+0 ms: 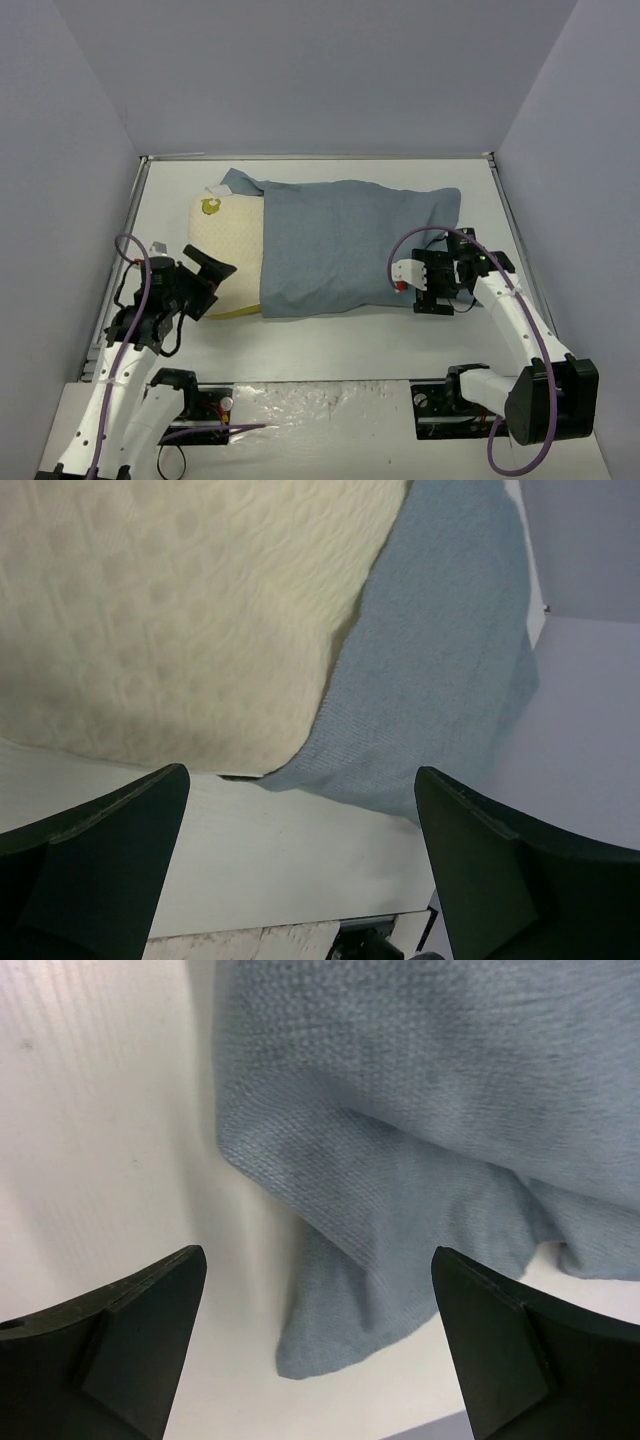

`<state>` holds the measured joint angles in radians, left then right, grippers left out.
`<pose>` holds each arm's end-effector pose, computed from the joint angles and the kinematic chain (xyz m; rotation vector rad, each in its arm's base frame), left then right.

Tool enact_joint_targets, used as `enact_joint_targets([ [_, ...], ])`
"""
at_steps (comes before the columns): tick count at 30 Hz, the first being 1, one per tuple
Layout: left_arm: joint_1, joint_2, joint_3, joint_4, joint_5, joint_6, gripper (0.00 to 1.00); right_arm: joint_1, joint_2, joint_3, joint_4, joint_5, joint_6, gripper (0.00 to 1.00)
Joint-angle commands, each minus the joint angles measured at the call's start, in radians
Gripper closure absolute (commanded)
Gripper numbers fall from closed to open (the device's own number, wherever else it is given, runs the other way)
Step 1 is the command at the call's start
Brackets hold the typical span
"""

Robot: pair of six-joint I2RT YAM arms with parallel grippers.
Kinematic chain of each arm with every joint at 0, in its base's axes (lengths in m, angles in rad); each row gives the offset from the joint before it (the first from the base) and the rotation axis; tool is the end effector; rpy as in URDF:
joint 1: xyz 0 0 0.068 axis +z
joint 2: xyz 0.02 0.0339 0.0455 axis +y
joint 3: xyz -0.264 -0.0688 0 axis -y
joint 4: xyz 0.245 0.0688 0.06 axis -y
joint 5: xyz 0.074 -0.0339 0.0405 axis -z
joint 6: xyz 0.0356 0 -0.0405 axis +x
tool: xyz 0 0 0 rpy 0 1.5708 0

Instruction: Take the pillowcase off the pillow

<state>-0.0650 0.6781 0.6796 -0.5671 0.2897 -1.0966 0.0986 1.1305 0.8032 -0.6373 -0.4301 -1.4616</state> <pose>0.1496 -0.0199 0.2815 -0.9609 2.0636 -0.9611 0.2168 0.0364 0.2430 -1.8119 1.5972 -0.0660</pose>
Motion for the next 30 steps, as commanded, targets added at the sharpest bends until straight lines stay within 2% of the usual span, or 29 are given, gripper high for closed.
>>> enact_joint_targets([
  [1, -0.079, 0.041, -0.047, 0.026, -0.127, -0.160, 0.04, 0.001, -0.006, -0.045, -0.010, -0.003, 0.053, 0.09],
  [5, -0.249, 0.127, -0.029, -0.019, -0.297, -0.265, 0.04, 0.001, -0.020, -0.097, 0.074, 0.043, 0.134, 0.08],
  [8, -0.301, 0.181, -0.011, -0.056, -0.395, -0.334, 0.04, 0.001, 0.005, -0.105, 0.126, 0.070, 0.162, 0.07],
  [13, -0.328, 0.227, -0.066, 0.038, -0.494, -0.439, 0.00, 0.001, 0.072, -0.102, 0.208, 0.060, 0.185, 0.09],
  [18, -0.326, 0.323, -0.126, 0.163, -0.556, -0.482, 0.18, 0.001, 0.141, -0.096, 0.246, 0.042, 0.145, 0.19],
  [21, -0.323, 0.354, -0.135, 0.203, -0.589, -0.479, 0.42, 0.000, 0.185, -0.079, 0.248, 0.045, 0.139, 0.47],
  [22, -0.318, 0.357, -0.132, 0.207, -0.596, -0.477, 0.60, 0.000, 0.192, -0.079, 0.251, 0.048, 0.135, 0.64],
  [24, -0.309, 0.350, -0.127, 0.220, -0.604, -0.448, 0.72, -0.005, 0.193, -0.082, 0.252, 0.054, 0.132, 0.76],
  [25, -0.305, 0.342, -0.126, 0.223, -0.612, -0.438, 0.78, -0.011, 0.189, -0.088, 0.251, 0.053, 0.130, 0.88],
  [27, -0.274, 0.307, -0.120, 0.234, -0.610, -0.390, 0.89, -0.028, 0.155, -0.091, 0.249, 0.033, 0.133, 1.00],
  [29, -0.224, 0.255, -0.120, 0.249, -0.600, -0.352, 0.97, -0.062, 0.124, -0.091, 0.251, 0.016, 0.142, 1.00],
  [30, -0.202, 0.238, -0.120, 0.253, -0.590, -0.314, 0.98, -0.078, 0.094, -0.088, 0.248, -0.014, 0.158, 1.00],
])
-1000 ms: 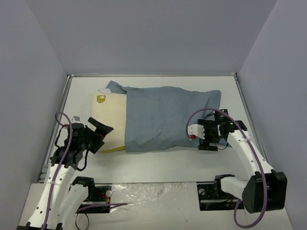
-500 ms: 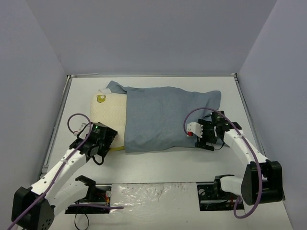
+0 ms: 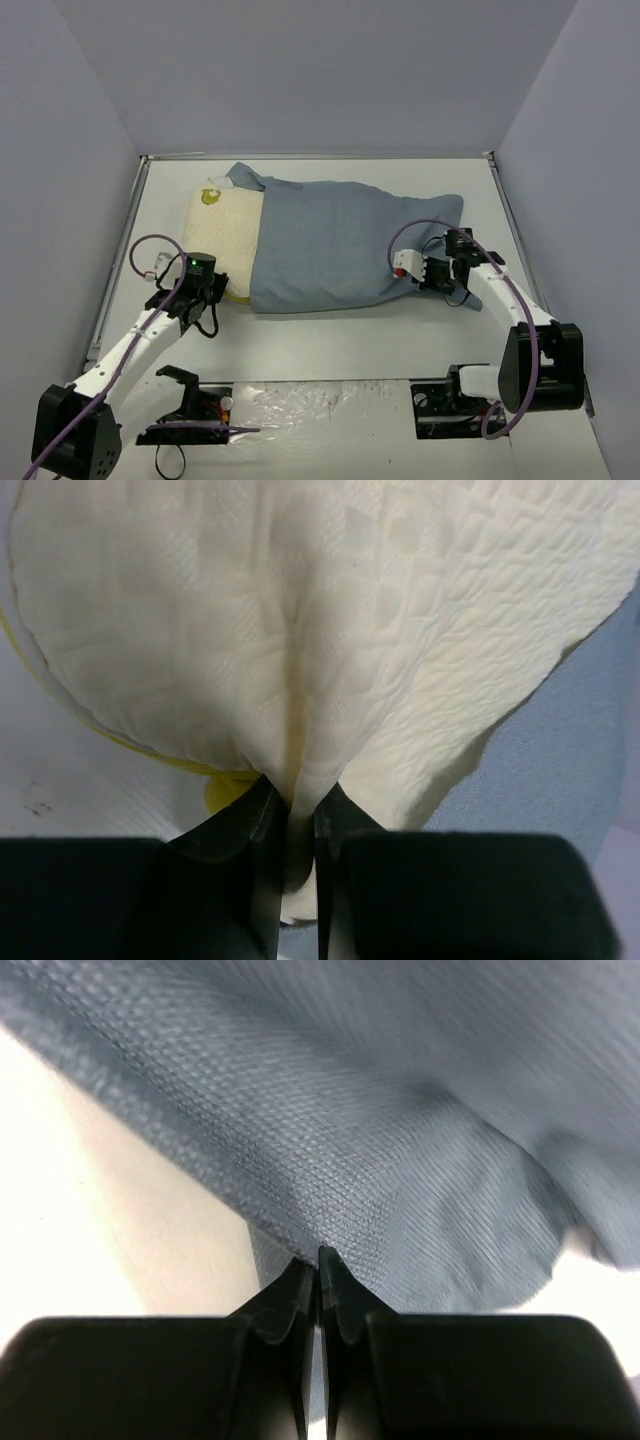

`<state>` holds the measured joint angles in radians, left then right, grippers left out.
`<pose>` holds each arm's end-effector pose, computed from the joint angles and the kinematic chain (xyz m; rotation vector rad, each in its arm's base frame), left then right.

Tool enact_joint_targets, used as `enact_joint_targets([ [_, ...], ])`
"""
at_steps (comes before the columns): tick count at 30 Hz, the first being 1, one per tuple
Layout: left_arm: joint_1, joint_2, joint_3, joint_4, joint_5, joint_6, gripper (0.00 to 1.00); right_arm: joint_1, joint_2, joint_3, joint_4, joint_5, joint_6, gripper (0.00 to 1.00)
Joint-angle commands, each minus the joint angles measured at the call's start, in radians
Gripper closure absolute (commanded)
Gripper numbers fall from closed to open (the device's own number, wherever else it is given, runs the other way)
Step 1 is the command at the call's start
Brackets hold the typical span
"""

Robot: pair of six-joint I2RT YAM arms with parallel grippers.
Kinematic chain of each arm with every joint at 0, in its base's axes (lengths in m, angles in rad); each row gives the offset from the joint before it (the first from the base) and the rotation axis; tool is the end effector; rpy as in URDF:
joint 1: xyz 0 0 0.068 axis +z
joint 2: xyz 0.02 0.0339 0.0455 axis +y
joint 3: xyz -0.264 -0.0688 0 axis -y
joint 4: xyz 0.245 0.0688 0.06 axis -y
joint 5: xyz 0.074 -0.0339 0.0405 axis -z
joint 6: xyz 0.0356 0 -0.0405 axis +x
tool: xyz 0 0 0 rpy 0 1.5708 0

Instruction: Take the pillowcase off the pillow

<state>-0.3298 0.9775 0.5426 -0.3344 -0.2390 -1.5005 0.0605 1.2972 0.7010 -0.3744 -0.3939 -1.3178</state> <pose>0.1899 -0.0561 0.2080 -1.4272 1.9323 -0.6301 0.2442 0.0285 0.1916 -1.6632 1.7824 -0.0501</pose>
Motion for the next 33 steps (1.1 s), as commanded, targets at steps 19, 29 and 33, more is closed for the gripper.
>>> enact_joint_targets([
  [19, 0.443, -0.171, 0.263, -0.138, 0.066, 0.402, 0.98, -0.689, -0.016, 0.143, -0.113, -0.246, -0.176, 1.00],
  [29, 0.439, -0.135, 0.321, -0.071, 0.668, 0.669, 0.06, -0.579, 0.022, 0.308, -0.474, -0.529, -0.129, 0.52],
  [33, 0.425, -0.131, 0.365, -0.014, 0.914, 0.756, 0.06, -0.389, 0.095, 0.380, -0.349, -0.655, 0.325, 0.36],
])
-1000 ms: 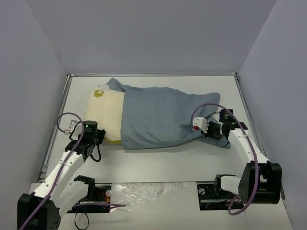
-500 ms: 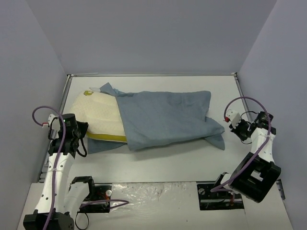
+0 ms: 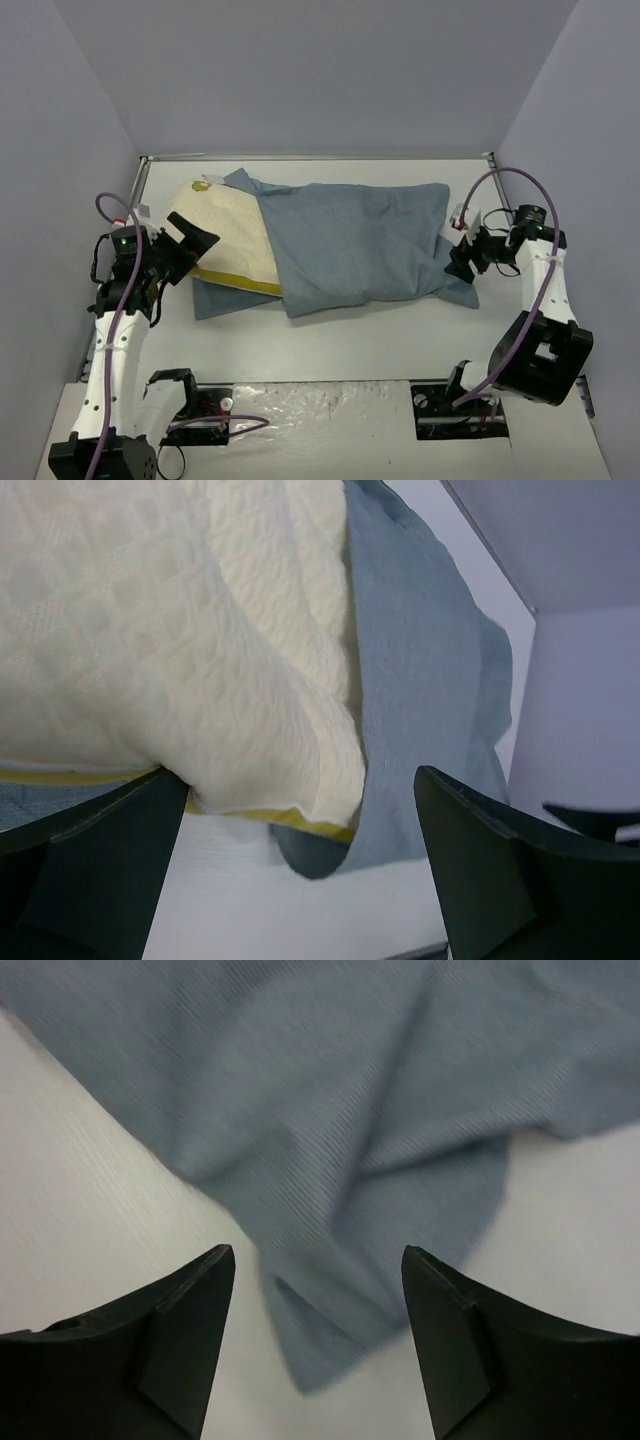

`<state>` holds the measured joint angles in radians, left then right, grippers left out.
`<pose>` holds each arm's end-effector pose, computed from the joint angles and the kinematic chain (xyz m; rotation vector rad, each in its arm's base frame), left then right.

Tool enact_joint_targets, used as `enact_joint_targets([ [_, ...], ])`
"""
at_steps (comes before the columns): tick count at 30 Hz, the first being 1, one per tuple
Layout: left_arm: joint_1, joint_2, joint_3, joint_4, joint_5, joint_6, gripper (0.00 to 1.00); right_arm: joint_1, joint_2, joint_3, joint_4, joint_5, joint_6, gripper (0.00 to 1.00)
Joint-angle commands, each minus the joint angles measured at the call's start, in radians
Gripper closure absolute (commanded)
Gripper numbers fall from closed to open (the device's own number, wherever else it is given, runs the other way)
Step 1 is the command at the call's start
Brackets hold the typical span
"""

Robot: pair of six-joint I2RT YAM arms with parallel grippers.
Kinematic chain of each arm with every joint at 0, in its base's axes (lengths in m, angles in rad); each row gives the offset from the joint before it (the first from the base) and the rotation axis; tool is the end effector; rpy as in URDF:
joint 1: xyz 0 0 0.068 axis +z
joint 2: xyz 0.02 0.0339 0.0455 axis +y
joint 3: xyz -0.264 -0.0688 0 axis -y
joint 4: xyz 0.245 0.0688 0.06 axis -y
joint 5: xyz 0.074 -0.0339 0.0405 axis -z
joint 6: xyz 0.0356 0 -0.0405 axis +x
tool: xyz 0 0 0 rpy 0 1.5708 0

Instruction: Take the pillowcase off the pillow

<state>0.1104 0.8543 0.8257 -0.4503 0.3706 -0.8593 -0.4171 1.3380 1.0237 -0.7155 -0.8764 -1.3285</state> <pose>0.1886 0.0079 0.3162 -0.7701 1.9769 -0.8362 0.2492 -0.0805 0.2687 -1.1912 1.7988 0.1898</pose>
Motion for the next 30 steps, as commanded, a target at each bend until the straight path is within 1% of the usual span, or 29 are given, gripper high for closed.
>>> enact_joint_targets([
  [1, -0.021, -0.009, 0.101, 0.081, 0.294, 0.156, 0.06, 0.147, 0.078, 0.076, 0.045, -0.180, 0.450, 0.35],
  [2, -0.026, -0.008, 0.124, 0.059, 0.288, 0.192, 0.06, 0.168, 0.102, 0.096, 0.127, -0.190, 0.536, 0.33],
  [3, -0.037, 0.012, 0.192, -0.021, 0.265, 0.236, 0.06, 0.187, 0.127, 0.139, 0.166, -0.193, 0.686, 0.32],
  [4, -0.046, 0.025, 0.234, -0.068, 0.222, 0.315, 0.06, 0.207, 0.171, 0.162, 0.200, -0.167, 0.753, 0.30],
  [5, -0.058, 0.037, 0.272, -0.114, 0.144, 0.351, 0.06, 0.242, 0.190, 0.179, 0.287, -0.133, 0.838, 0.28],
  [6, -0.075, 0.058, 0.305, -0.152, 0.116, 0.383, 0.06, 0.260, 0.210, 0.220, 0.310, -0.095, 0.894, 0.27],
  [7, -0.078, 0.064, 0.344, -0.204, 0.102, 0.420, 0.06, 0.282, 0.246, 0.242, 0.327, -0.006, 0.969, 0.25],
  [9, -0.087, 0.068, 0.357, -0.256, 0.067, 0.447, 0.06, 0.319, 0.289, 0.309, 0.352, 0.056, 1.026, 0.23],
  [11, -0.090, 0.060, 0.340, -0.265, 0.045, 0.460, 0.06, 0.321, 0.352, 0.349, 0.361, 0.053, 1.075, 0.19],
  [12, -0.090, 0.060, 0.331, -0.242, 0.010, 0.456, 0.06, 0.322, 0.371, 0.366, 0.375, 0.068, 1.119, 0.18],
  [14, -0.090, 0.071, 0.316, -0.194, -0.008, 0.436, 0.06, 0.321, 0.430, 0.423, 0.395, 0.060, 1.188, 0.16],
  [16, -0.084, 0.144, 0.335, -0.125, -0.053, 0.422, 0.06, 0.327, 0.486, 0.482, 0.424, 0.099, 1.265, 0.14],
  [17, -0.081, 0.231, 0.352, -0.096, -0.059, 0.430, 0.06, 0.328, 0.501, 0.505, 0.424, 0.091, 1.287, 0.14],
  [18, -0.078, 0.277, 0.377, -0.090, -0.068, 0.439, 0.06, 0.330, 0.533, 0.528, 0.424, 0.088, 1.293, 0.12],
  [19, -0.060, 0.331, 0.400, -0.081, -0.049, 0.440, 0.06, 0.330, 0.549, 0.574, 0.426, 0.091, 1.304, 0.12],
  [20, -0.049, 0.430, 0.446, -0.068, -0.021, 0.444, 0.06, 0.330, 0.562, 0.597, 0.426, 0.091, 1.318, 0.12],
  [21, -0.041, 0.475, 0.470, -0.048, -0.004, 0.442, 0.06, 0.331, 0.593, 0.621, 0.424, 0.100, 1.319, 0.11],
  [22, -0.032, 0.518, 0.490, -0.033, 0.043, 0.450, 0.06, 0.333, 0.608, 0.666, 0.424, 0.114, 1.318, 0.11],
  [23, -0.019, 0.593, 0.525, -0.018, 0.063, 0.451, 0.05, 0.333, 0.624, 0.688, 0.422, 0.128, 1.287, 0.10],
  [25, 0.003, 0.687, 0.578, -0.001, 0.086, 0.466, 0.06, 0.330, 0.681, 0.749, 0.418, 0.194, 1.260, 0.10],
  [27, 0.018, 0.741, 0.607, -0.013, 0.085, 0.486, 0.06, 0.322, 0.723, 0.774, 0.418, 0.214, 1.211, 0.09],
  [30, 0.047, 0.828, 0.656, -0.048, 0.044, 0.549, 0.05, 0.319, 0.771, 0.818, 0.418, 0.333, 1.184, 0.09],
])
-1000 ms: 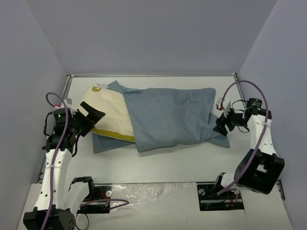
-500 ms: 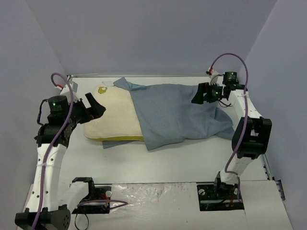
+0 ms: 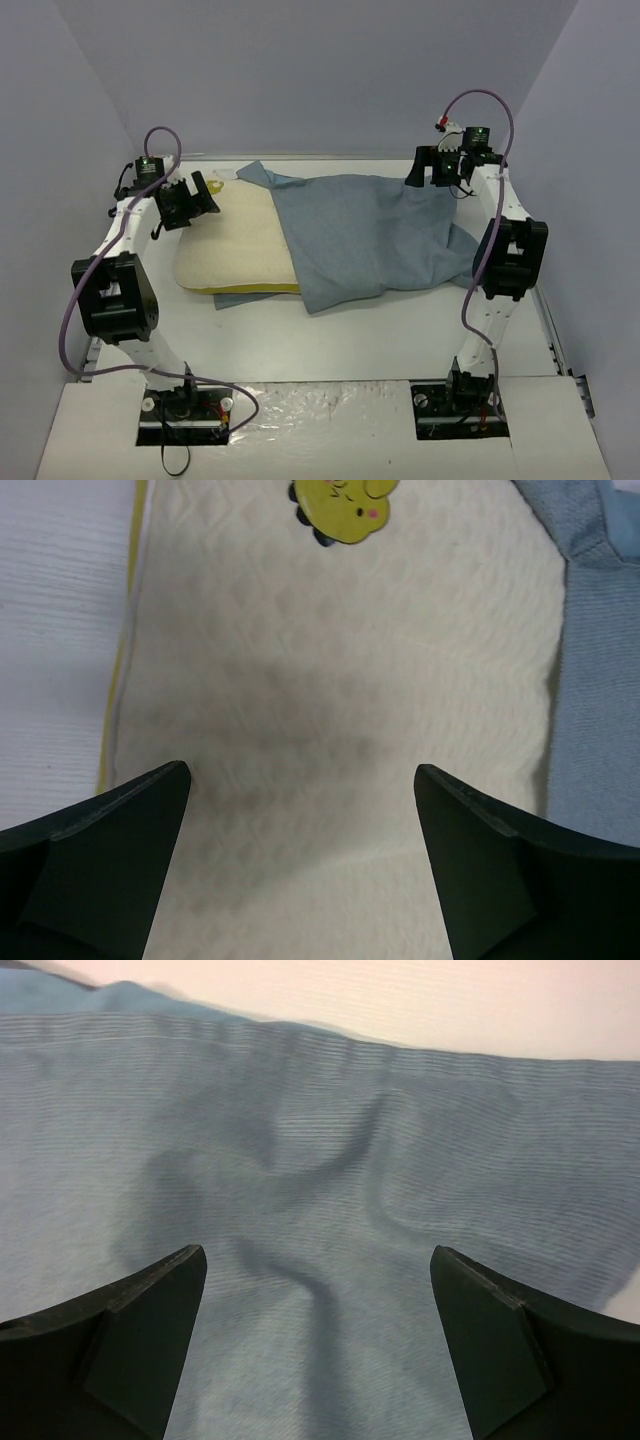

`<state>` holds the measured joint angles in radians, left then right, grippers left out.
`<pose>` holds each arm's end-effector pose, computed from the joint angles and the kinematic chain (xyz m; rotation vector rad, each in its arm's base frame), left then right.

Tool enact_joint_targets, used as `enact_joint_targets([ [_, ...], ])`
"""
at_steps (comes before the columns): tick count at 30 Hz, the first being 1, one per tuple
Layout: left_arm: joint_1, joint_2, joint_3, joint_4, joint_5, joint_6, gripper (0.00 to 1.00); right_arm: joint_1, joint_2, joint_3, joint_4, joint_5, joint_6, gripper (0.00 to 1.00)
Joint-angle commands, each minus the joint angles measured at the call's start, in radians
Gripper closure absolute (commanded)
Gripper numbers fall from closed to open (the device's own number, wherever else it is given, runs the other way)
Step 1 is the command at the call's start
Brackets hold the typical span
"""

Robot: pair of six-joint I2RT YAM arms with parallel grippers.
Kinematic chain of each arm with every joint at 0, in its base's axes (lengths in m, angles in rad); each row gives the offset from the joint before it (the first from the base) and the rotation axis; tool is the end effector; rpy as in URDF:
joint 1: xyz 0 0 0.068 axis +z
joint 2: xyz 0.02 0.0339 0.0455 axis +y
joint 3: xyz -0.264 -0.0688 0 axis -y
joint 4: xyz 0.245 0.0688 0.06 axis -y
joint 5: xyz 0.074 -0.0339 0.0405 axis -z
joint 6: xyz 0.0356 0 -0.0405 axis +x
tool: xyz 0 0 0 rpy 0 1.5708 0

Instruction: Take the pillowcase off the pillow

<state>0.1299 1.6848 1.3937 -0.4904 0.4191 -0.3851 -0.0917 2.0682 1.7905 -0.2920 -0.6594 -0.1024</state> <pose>0.3763 0.0345 0.2879 -0.3956 2.3161 -0.6178 0.4840 -0.0226 0.2810 -0.3900 2.0236 0.5825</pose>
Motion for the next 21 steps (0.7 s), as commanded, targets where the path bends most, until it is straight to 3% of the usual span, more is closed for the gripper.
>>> enact_joint_targets([
  [1, 0.036, 0.013, 0.093, -0.007, -0.012, 0.080, 0.05, -0.003, 0.053, 0.059, -0.003, 0.189, -0.049, 0.09],
  [4, 0.048, 0.062, 0.103, 0.025, 0.006, 0.098, 0.05, -0.003, 0.113, 0.105, -0.006, 0.272, -0.048, 0.09],
  [9, 0.048, 0.122, 0.105, 0.104, 0.098, 0.101, 0.05, 0.023, 0.219, 0.171, -0.022, 0.198, -0.092, 0.09],
  [17, 0.048, 0.173, 0.085, 0.176, 0.175, 0.078, 0.03, 0.073, 0.365, 0.280, -0.024, 0.270, -0.123, 0.10],
  [20, 0.047, 0.191, 0.084, 0.182, 0.190, 0.077, 0.16, 0.078, 0.386, 0.293, -0.024, 0.274, -0.129, 0.18],
  [21, 0.047, 0.197, 0.085, 0.182, 0.193, 0.071, 0.21, 0.079, 0.391, 0.293, -0.022, 0.274, -0.137, 0.28],
])
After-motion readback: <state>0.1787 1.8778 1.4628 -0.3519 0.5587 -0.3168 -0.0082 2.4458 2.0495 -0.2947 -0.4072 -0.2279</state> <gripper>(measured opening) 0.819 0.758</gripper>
